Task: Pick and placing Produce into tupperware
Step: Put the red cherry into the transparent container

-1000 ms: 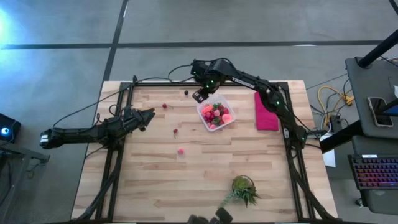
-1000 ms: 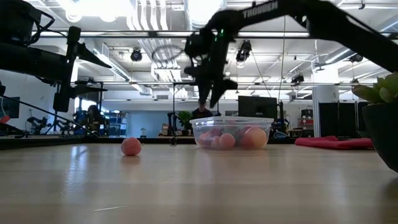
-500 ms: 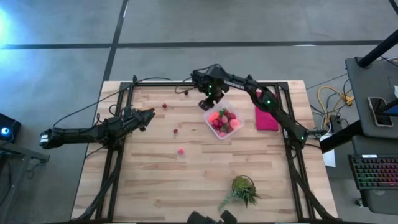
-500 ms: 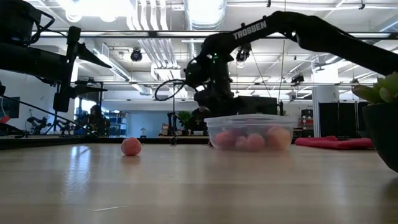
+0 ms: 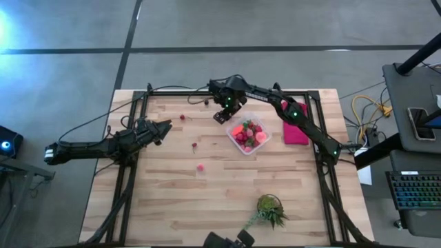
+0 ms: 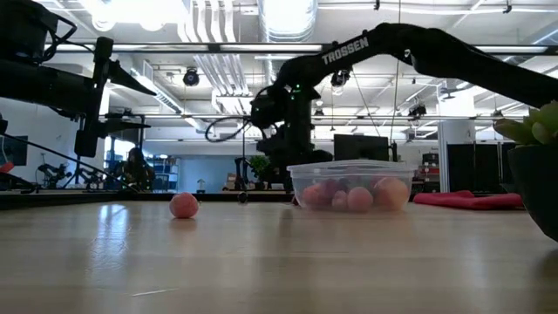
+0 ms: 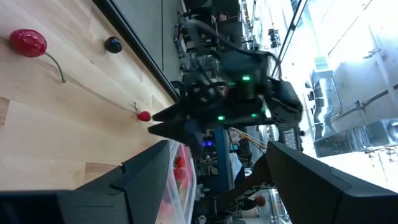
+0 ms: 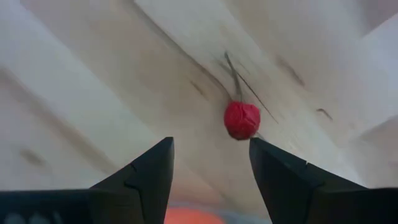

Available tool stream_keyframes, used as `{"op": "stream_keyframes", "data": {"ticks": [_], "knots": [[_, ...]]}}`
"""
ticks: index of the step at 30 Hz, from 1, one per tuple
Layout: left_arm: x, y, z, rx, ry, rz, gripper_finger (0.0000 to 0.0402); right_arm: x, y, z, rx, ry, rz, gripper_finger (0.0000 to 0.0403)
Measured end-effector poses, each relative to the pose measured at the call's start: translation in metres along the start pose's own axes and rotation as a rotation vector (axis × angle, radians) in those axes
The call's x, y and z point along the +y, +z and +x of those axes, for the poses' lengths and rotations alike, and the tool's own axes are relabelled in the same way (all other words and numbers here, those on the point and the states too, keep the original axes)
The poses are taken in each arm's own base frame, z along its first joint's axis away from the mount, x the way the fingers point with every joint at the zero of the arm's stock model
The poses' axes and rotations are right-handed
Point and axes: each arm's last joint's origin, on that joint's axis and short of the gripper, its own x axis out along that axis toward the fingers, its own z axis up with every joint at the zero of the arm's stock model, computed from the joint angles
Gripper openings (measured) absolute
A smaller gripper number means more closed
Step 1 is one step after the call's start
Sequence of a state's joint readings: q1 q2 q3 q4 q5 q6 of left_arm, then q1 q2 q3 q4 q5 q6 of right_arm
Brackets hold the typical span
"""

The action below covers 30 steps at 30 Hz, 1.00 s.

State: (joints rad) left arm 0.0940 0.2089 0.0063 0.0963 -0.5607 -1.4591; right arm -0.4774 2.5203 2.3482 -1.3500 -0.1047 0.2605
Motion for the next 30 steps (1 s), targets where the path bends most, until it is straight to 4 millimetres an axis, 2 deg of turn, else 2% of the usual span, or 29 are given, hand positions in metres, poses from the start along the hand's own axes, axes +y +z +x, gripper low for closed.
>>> {"op": "stream_keyframes", "data": {"ticks": [3, 14, 20, 30], "knots": [[0.000, 0.000, 0.000, 0.000, 0.000, 0.000, 0.0255, -0.001, 0.001, 0.008, 0.018, -0.005, -0.002, 0.0200], [0.000, 0.000, 0.000, 0.000, 0.000, 0.000, 0.0255, -0.015, 0.008, 0.010, -0.019, -0.034, 0.030, 0.0184], [0.000, 0.000, 0.000, 0.000, -0.001, 0.000, 0.0255, -0.013, 0.010, 0.011, -0.041, -0.041, 0.023, 0.0179], [0.000, 0.000, 0.000, -0.001, -0.001, -0.001, 0.0255, -0.014, 0.010, 0.011, -0.041, -0.043, 0.000, 0.0118]]}}
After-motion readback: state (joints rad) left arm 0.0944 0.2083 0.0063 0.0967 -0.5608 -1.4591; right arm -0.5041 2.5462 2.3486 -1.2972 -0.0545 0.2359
